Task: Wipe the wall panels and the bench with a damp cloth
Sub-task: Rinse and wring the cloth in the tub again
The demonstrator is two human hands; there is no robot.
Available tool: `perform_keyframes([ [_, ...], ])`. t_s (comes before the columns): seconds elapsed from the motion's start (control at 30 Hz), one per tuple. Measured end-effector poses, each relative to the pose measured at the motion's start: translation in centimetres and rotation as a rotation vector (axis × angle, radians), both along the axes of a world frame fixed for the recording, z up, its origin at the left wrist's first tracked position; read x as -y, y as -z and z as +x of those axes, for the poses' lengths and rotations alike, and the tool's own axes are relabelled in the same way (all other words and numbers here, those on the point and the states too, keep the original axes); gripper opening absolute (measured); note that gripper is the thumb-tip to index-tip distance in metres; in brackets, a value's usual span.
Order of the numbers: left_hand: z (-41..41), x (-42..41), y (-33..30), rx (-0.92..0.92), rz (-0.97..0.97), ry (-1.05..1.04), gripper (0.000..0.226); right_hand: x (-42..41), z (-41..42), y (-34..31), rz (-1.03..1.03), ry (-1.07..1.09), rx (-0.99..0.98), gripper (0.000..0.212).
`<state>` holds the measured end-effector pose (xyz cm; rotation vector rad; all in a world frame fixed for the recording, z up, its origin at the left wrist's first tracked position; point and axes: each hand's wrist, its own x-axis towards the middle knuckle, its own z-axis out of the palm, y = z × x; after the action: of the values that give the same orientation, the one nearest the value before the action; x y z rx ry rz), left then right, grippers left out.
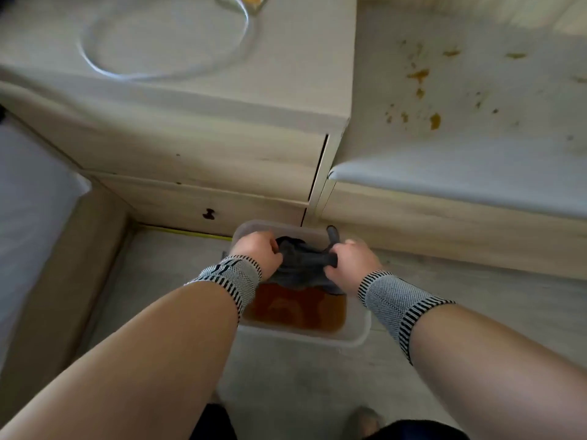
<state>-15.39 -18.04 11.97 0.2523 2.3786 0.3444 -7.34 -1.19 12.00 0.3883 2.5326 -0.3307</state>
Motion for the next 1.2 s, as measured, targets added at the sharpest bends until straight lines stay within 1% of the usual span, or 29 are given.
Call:
perform_keyframes([
  [0.07, -0.3, -0.3, 6.3, 0.037, -0.066, 0.079, 0.027, -0.5, -0.3, 5.9, 0.013, -0.027, 0.105, 0.037],
  [0.2, -1.4, -1.3, 17.0, 0.103, -0.254, 0.317, 0.059, -1.3, -1.3, 15.8, 0.135, -0.139, 0.294, 0.056],
  [0.27, -2.0, -1.8, 20.4, 0.117, -0.292, 0.385, 0.070, -1.4, -2.3, 18.5, 0.121, -0.199, 0.354, 0.056],
  [0.33, -2.3, -2.2, 22.8, 0.125, -0.333, 0.471, 0.085, -0.9, -3.1, 20.8, 0.070, -0.262, 0.337, 0.048],
  [0.37, -2.4, -2.3, 23.6, 0.125, -0.363, 0.514, 0.092, -0.6, -3.2, 22.0, 0.054, -0.279, 0.327, 0.050],
  [0.43, -2.2, -2.8, 24.6, 0.114, -0.436, 0.581, 0.104, 0.3, -2.9, 23.9, 0.031, -0.246, 0.327, 0.067],
  [0.47, -1.8, -3.0, 25.1, 0.113, -0.473, 0.596, 0.106, 0.6, -2.4, 24.8, 0.013, -0.208, 0.336, 0.078],
  [0.5, -1.3, -3.2, 25.3, 0.114, -0.502, 0.602, 0.104, 0.9, -1.7, 25.5, -0.004, -0.161, 0.335, 0.090],
  [0.53, -0.7, -3.3, 25.5, 0.115, -0.503, 0.606, 0.096, 1.0, -1.1, 26.0, -0.015, -0.106, 0.313, 0.099],
  [0.6, 0.0, -3.3, 26.1, 0.122, -0.390, 0.603, 0.063, 1.0, 0.0, 26.4, -0.005, -0.036, 0.248, 0.108],
  [0.67, -0.2, -3.4, 25.9, 0.143, -0.177, 0.492, 0.028, 0.8, 0.4, 26.9, -0.005, 0.012, 0.205, 0.111],
  [0.7, -0.6, -3.4, 25.6, 0.157, -0.059, 0.394, 0.019, 0.8, 0.1, 27.0, -0.037, 0.039, 0.203, 0.110],
  [0.73, -1.1, -3.5, 25.2, 0.174, 0.056, 0.281, 0.016, 0.9, -0.5, 27.0, -0.099, 0.068, 0.210, 0.105],
  [0.77, -1.6, -3.6, 24.7, 0.195, 0.158, 0.165, 0.016, 1.0, -1.2, 27.0, -0.184, 0.090, 0.222, 0.092],
  [0.8, -2.1, -3.7, 24.4, 0.208, 0.238, 0.054, 0.018, 1.1, -1.9, 26.6, -0.279, 0.105, 0.228, 0.067],
  [0.83, -2.5, -3.6, 24.2, 0.203, 0.283, -0.037, 0.023, 1.0, -2.5, 26.5, -0.363, 0.148, 0.219, 0.036],
  [0.87, -2.8, -3.4, 24.2, 0.186, 0.289, -0.094, 0.027, 0.9, -3.1, 26.3, -0.425, 0.213, 0.198, 0.012],
  [0.93, -3.3, -2.8, 24.5, 0.164, 0.180, -0.152, 0.036, 0.4, -3.5, 25.9, -0.436, 0.358, 0.141, 0.009],
  [0.97, -3.3, -2.6, 24.4, 0.175, 0.110, -0.171, 0.042, 0.2, -3.4, 25.6, -0.351, 0.384, 0.127, 0.010],
  [1.0, -3.1, -2.6, 24.3, 0.209, 0.074, -0.200, 0.047, 0.0, -3.2, 25.7, -0.201, 0.358, 0.111, 0.015],
  [1.03, -2.9, -2.7, 24.1, 0.272, 0.084, -0.258, 0.048, 0.0, -3.1, 25.8, -0.071, 0.324, 0.131, 0.019],
  [1.07, -2.6, -3.1, 23.9, 0.360, 0.119, -0.339, 0.045, 0.2, -3.0, 25.9, -0.023, 0.336, 0.150, 0.021],
  [1.1, -2.2, -3.6, 23.6, 0.456, 0.165, -0.444, 0.044, 0.4, -3.2, 25.8, -0.067, 0.392, 0.177, 0.024],
  [1.13, -1.9, -3.8, 23.6, 0.538, 0.218, -0.558, 0.050, 0.7, -3.7, 25.5, -0.196, 0.473, 0.173, 0.026],
  [1.17, -1.6, -4.1, 23.6, 0.617, 0.279, -0.665, 0.057, 0.9, -4.3, 24.9, -0.371, 0.569, 0.131, 0.027],
  [1.2, -1.3, -4.2, 23.9, 0.700, 0.345, -0.744, 0.065, 1.2, -4.8, 24.1, -0.556, 0.680, 0.045, 0.023],
])
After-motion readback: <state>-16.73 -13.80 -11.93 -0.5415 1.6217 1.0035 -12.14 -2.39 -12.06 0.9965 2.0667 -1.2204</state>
